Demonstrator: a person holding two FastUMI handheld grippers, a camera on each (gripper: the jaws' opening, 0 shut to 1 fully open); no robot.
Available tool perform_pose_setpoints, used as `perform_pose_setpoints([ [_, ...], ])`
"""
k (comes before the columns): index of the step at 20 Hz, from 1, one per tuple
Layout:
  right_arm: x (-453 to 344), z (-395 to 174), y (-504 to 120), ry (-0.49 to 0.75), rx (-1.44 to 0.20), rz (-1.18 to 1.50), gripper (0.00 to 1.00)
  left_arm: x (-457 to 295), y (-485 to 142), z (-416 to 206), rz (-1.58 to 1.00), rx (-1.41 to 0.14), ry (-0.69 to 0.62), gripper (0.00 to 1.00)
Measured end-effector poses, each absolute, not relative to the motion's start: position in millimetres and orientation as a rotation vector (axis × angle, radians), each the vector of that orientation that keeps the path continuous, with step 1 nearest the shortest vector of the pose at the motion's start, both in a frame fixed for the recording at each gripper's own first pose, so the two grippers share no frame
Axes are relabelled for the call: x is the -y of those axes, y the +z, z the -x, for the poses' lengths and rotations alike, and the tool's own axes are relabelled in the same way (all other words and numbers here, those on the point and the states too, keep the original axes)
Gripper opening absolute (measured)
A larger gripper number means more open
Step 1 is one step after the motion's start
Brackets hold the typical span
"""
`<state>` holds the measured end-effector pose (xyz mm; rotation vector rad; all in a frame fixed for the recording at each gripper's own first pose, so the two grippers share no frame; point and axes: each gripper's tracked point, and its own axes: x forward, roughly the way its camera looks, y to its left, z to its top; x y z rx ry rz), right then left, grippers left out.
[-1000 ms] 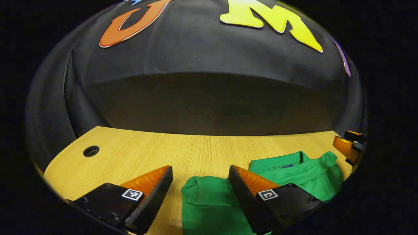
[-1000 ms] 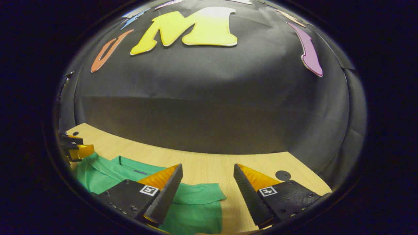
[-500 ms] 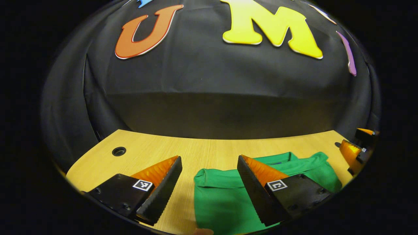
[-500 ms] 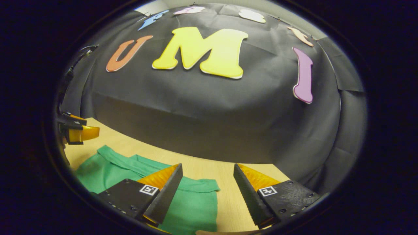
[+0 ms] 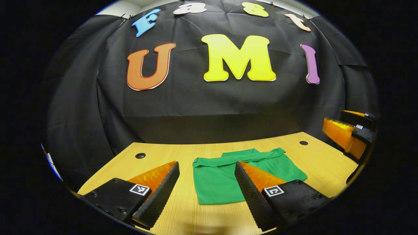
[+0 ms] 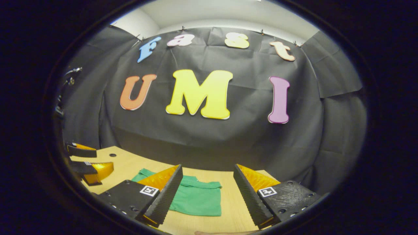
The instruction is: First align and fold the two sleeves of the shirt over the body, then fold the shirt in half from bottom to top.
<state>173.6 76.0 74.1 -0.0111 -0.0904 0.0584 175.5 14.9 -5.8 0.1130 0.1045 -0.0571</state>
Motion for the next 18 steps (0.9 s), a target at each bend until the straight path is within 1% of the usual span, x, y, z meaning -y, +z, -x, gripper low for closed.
perform_pose_setpoints([
  [3, -63.9, -111.8, 82.8, 0.071, 0.127, 0.015, 0.95, 0.3, -2.4, -119.8, -0.132, -0.073, -0.052, 1.0],
  [4, -60.0, -91.8, 79.6, 0.074, 0.13, 0.021, 0.95, 4.9, -3.3, -101.6, -0.127, -0.059, -0.048, 1.0],
  [5, -54.2, -73.2, 75.4, 0.073, 0.125, 0.032, 0.96, 11.7, -3.5, -87.4, -0.123, -0.047, -0.051, 1.0],
  [7, -45.2, -37.8, 63.2, 0.081, 0.112, 0.034, 0.95, 25.2, -5.9, -54.6, -0.135, -0.035, -0.065, 1.0],
  [9, -37.7, -6.9, 52.3, 0.082, 0.11, 0.035, 0.95, 33.5, -5.2, -35.1, -0.133, -0.012, -0.078, 1.0],
  [10, -30.7, 5.3, 46.5, 0.068, 0.115, 0.034, 0.93, 35.9, -3.4, -23.4, -0.129, 0.002, -0.079, 1.0],
  [11, -25.1, 17.0, 43.4, 0.058, 0.123, 0.033, 0.96, 37.1, -2.5, -13.6, -0.122, 0.013, -0.074, 1.0],
  [13, -20.5, 37.3, 35.1, 0.055, 0.126, 0.034, 0.95, 37.9, 1.1, -2.9, -0.129, 0.02, -0.063, 1.0],
  [15, -17.8, 46.4, 21.9, 0.054, 0.105, 0.047, 0.96, 38.2, 12.6, 4.8, -0.156, 0.064, -0.054, 1.0],
  [18, -12.0, 47.9, 8.9, 0.043, 0.072, 0.064, 0.96, 42.0, 9.1, 6.2, -0.132, 0.065, -0.073, 1.0],
])
